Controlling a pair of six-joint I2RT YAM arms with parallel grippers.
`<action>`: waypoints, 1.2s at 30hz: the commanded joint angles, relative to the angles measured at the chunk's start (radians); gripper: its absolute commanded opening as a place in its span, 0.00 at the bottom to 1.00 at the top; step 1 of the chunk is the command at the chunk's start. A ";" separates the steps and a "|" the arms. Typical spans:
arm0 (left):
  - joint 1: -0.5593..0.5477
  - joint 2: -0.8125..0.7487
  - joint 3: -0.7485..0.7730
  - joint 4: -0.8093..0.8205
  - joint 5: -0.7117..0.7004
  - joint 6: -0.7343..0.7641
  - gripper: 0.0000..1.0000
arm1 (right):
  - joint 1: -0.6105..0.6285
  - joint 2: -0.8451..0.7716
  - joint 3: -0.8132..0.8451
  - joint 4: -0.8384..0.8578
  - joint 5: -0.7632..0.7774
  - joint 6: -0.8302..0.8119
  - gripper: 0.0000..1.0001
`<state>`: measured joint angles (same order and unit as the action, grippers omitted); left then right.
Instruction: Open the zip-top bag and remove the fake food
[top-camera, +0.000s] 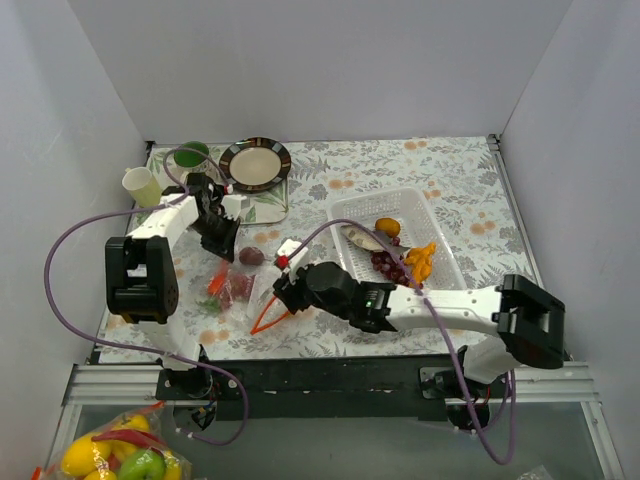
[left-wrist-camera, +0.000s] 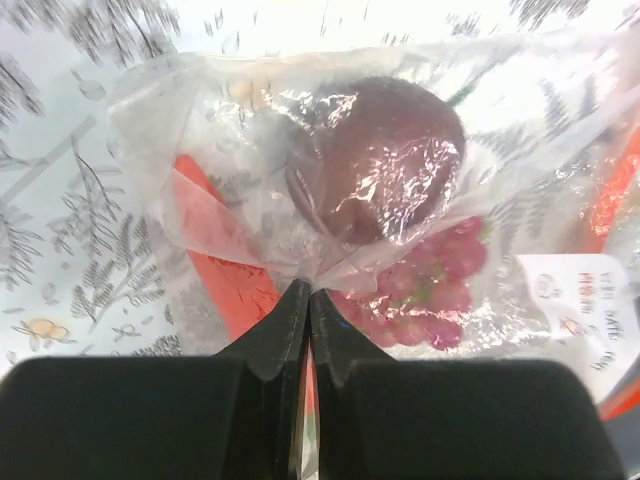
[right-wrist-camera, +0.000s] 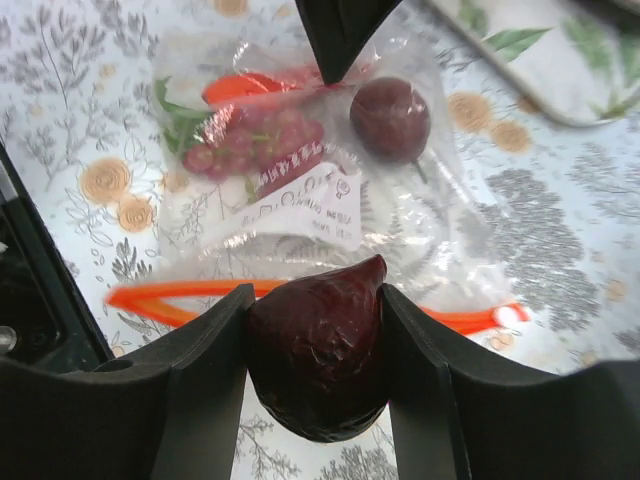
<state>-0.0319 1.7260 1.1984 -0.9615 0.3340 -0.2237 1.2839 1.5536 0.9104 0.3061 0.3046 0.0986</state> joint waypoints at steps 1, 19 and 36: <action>0.001 0.009 0.107 -0.046 0.101 -0.035 0.00 | -0.001 -0.143 -0.034 -0.210 0.190 0.062 0.11; -0.002 0.041 0.130 -0.100 0.228 -0.066 0.00 | -0.353 -0.337 -0.070 -0.496 0.283 0.179 0.99; -0.011 0.110 0.021 0.072 0.074 -0.106 0.00 | 0.089 -0.184 -0.111 -0.130 0.206 0.113 0.02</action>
<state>-0.0341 1.8301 1.2327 -0.9337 0.4446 -0.3202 1.3460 1.2667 0.7742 0.0338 0.5373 0.2173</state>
